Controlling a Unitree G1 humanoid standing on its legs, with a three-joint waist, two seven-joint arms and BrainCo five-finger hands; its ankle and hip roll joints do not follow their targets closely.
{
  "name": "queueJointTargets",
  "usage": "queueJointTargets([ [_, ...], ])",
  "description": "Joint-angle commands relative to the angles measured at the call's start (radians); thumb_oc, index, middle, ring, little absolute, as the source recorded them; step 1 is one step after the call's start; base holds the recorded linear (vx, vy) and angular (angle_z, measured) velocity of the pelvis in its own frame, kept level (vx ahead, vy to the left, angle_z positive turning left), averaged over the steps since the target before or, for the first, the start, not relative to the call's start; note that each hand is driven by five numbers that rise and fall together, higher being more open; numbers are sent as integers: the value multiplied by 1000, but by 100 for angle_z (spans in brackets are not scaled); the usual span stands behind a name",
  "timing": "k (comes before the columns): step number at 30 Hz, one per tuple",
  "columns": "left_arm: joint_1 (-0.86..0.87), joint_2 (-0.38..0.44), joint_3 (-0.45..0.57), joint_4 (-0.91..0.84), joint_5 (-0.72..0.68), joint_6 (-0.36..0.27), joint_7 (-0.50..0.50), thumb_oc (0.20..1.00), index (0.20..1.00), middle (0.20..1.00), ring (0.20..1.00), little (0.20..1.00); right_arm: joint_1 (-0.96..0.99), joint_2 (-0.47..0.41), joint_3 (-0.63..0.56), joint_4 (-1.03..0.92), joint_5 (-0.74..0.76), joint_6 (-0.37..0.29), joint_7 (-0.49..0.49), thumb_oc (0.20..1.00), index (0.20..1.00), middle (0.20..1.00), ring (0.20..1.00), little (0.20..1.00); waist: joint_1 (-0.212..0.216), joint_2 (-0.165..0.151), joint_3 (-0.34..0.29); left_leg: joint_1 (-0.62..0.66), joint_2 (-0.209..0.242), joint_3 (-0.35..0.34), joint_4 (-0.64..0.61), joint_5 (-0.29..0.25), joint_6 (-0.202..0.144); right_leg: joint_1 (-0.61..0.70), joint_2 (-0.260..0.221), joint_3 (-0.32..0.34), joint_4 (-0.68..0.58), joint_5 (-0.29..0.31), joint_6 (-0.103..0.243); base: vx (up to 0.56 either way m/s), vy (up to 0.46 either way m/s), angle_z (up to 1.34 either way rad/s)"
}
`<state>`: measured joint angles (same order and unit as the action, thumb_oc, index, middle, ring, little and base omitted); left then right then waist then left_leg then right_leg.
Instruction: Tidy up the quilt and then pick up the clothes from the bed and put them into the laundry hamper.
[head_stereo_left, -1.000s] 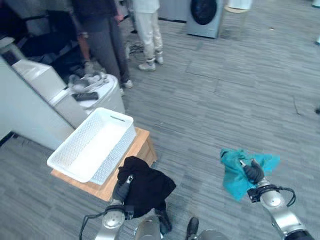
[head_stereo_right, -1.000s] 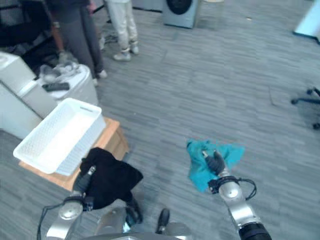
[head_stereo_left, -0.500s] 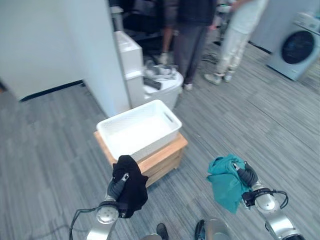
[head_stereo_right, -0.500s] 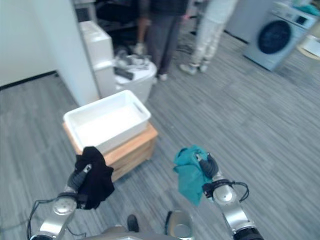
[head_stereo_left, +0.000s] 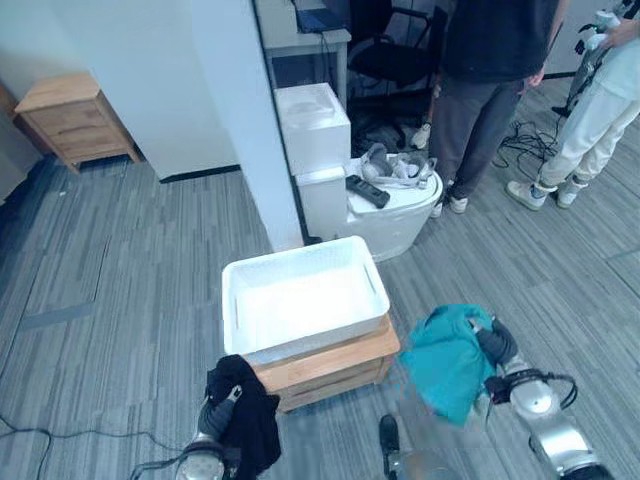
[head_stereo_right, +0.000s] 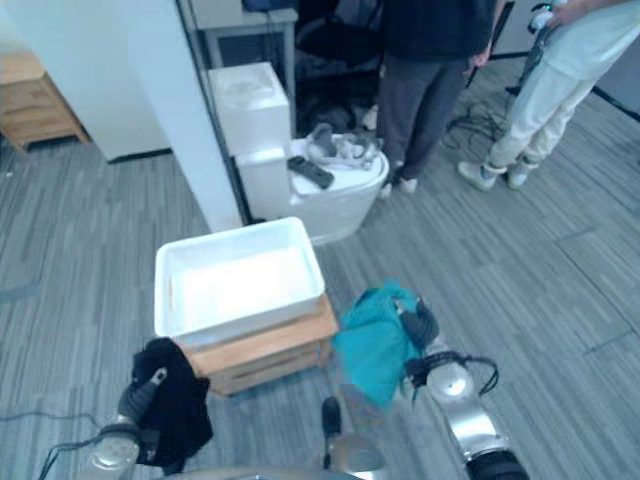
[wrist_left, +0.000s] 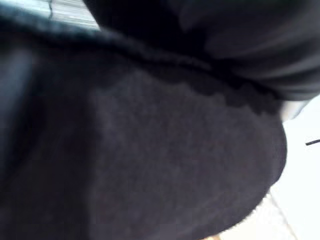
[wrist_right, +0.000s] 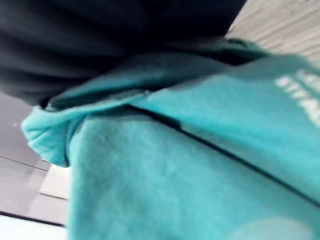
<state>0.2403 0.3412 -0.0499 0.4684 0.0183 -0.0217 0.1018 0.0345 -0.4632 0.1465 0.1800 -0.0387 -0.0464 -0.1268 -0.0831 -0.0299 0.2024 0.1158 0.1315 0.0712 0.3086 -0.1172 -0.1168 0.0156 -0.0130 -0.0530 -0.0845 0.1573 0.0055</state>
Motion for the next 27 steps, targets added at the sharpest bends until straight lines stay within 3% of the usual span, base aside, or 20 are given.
queueJointTargets([
  [1,-64,80,34,-79,-24,-75,1,200,200,200,200,200,-106,-52,-53,-117,-10,-75,-15,200,200,200,200,200,-14,-45,16,-73,14,179,-25,10,39,22,-125,-47,-3,-146,116,111,-45,23],
  [3,-41,78,41,-81,-35,-75,-13,200,200,200,200,200,-127,-78,-45,-148,-17,-76,-6,200,200,200,200,200,3,-40,23,-92,-10,196,-134,21,47,33,-125,-50,-3,-155,121,115,51,14],
  [4,-13,78,36,-88,-35,-84,0,200,200,200,200,200,-159,-103,-42,-168,-31,-86,-14,200,200,200,200,200,20,-30,40,-129,16,239,-186,89,28,50,-132,-77,-3,-179,117,85,61,-6],
  [7,15,88,35,-96,-42,-77,-33,200,200,200,200,200,-166,-135,-34,-251,-55,-92,8,200,200,200,200,200,14,-9,30,-67,16,248,-300,94,31,61,-117,-90,-3,-187,122,120,92,9],
  [11,27,98,30,-89,-27,-80,-54,200,200,200,200,200,-247,-150,-16,-300,-60,-112,13,200,200,200,200,200,10,-11,6,-8,1,256,-388,116,36,72,-121,-97,0,-178,127,142,74,20],
  [17,15,92,3,-91,-34,-83,-48,200,200,200,200,200,-423,-123,115,-255,-72,-104,22,200,200,200,200,200,45,-22,-1,-1,4,265,-396,113,37,73,-131,-117,-3,-179,133,93,20,11],
  [18,13,96,-12,-88,-61,-90,-47,200,200,200,200,200,-530,-105,186,-189,-83,-89,19,200,200,200,200,200,73,-25,8,-17,3,257,-396,115,37,64,-139,-127,-3,-176,138,56,4,12],
  [21,11,98,-11,-88,-72,-94,-47,200,200,200,200,200,-564,-100,208,-162,-88,-85,15,200,200,200,200,200,76,-24,14,-27,2,252,-396,118,36,57,-141,-132,-3,-175,139,8,-1,24],
  [24,2,111,-21,-92,-117,-113,-42,200,200,200,200,200,-660,-89,262,-93,-110,-71,4,200,200,200,200,200,108,-17,48,-71,-1,234,-396,133,32,22,-146,-145,-3,-166,140,-75,-11,23],
  [27,-8,123,-17,-92,-171,-141,-36,200,200,200,200,200,-734,-94,295,-18,-131,-59,-13,200,200,200,200,200,139,12,95,-153,-8,204,-396,159,26,-40,-156,-164,-3,-150,142,-100,0,29],
])
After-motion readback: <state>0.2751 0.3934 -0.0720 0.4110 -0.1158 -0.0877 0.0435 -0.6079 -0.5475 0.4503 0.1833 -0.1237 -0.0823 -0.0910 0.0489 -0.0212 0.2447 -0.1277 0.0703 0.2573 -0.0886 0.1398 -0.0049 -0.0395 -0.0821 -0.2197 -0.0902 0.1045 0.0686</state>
